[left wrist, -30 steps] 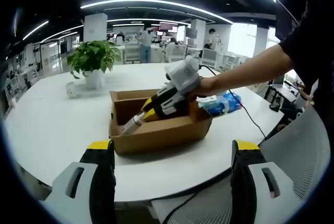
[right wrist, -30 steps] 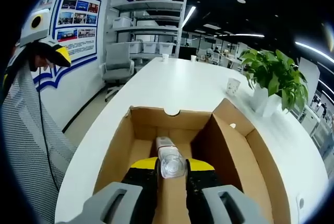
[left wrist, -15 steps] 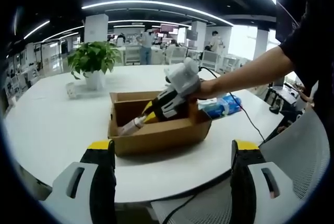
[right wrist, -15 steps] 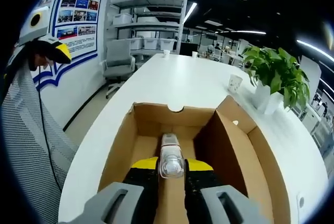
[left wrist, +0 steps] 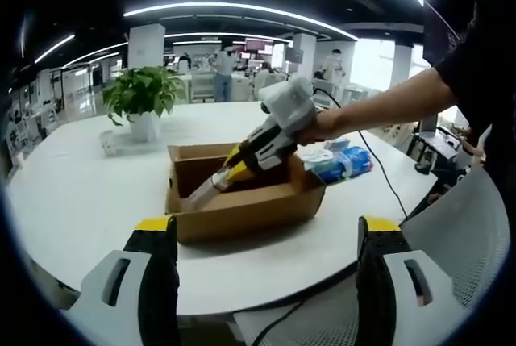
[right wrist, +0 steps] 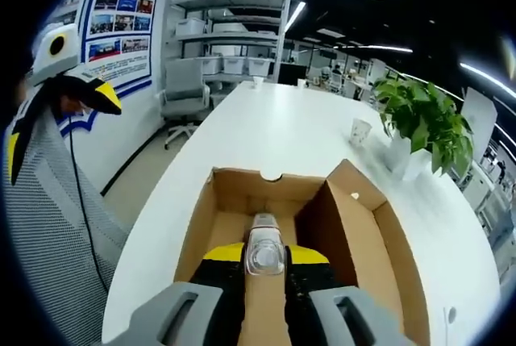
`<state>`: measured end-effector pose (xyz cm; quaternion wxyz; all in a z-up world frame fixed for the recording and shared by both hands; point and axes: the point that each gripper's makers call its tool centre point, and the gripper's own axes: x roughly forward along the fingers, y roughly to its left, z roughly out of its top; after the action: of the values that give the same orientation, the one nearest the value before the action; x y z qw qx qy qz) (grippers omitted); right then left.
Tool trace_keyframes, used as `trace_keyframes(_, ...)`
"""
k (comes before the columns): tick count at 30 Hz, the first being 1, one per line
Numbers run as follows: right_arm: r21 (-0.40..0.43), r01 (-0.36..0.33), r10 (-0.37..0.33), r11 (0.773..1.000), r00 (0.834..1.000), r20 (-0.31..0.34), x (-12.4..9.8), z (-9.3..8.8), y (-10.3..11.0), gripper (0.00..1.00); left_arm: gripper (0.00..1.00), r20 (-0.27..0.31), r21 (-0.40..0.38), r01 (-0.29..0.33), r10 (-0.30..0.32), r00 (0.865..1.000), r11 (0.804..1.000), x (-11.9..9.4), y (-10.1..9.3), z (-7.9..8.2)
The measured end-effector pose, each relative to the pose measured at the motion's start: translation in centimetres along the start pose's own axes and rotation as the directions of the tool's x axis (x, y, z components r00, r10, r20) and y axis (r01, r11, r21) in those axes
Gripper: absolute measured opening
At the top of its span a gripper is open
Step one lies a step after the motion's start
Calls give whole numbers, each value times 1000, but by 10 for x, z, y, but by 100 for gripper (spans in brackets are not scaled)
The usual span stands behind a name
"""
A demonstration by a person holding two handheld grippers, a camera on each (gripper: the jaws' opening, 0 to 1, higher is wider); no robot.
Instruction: Operate the shoe box by opening the lid, removing the specified soft item, and placing it in the target area until the item is outside and the box remains undamaged.
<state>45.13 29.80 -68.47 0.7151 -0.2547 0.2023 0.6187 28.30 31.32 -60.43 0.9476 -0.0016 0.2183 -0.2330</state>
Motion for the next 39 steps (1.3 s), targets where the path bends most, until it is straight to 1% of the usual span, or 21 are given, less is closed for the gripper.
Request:
trace_keyframes(4,-4,2,-2,1000,1000,-8,-11,3,-2,12,90,1,7,5,-5,1000,1000,0,-1,0)
trace_keyframes(9,-36,-9,7,999,999,-41,-24,5,2,12,91,5,15,7,-7,1000,1000,0,-2,1)
trace_keyframes(13,-30,6,-7,1000,999,-31,-35,11,-3,12,92,13,20,9,-9,1000,1000,0,-2,3)
trace_keyframes(17,-37,17,-19,999,999,-42,-45,13,-6,13,93,25,22,7,-8,1000,1000,0,-2,5)
trace_keyframes(22,-56,10,-14,998,997,-73,-63,16,-6,13,94,30,29,20,-21,999,999,0,-3,6)
trace_keyframes(29,-80,21,-27,997,996,-82,-87,20,-7,13,95,36,37,39,-40,999,999,0,-7,7)
trace_keyframes(34,-95,29,-37,995,995,-90,-102,20,-9,13,96,22,42,40,-41,999,998,0,-8,5)
trace_keyframes(36,-96,35,-44,995,995,-95,-107,19,-11,13,97,32,41,44,-45,998,998,0,-8,6)
trace_keyframes(39,-104,42,-53,994,993,-104,-115,17,-12,13,98,25,49,45,-47,999,998,-1,-9,5)
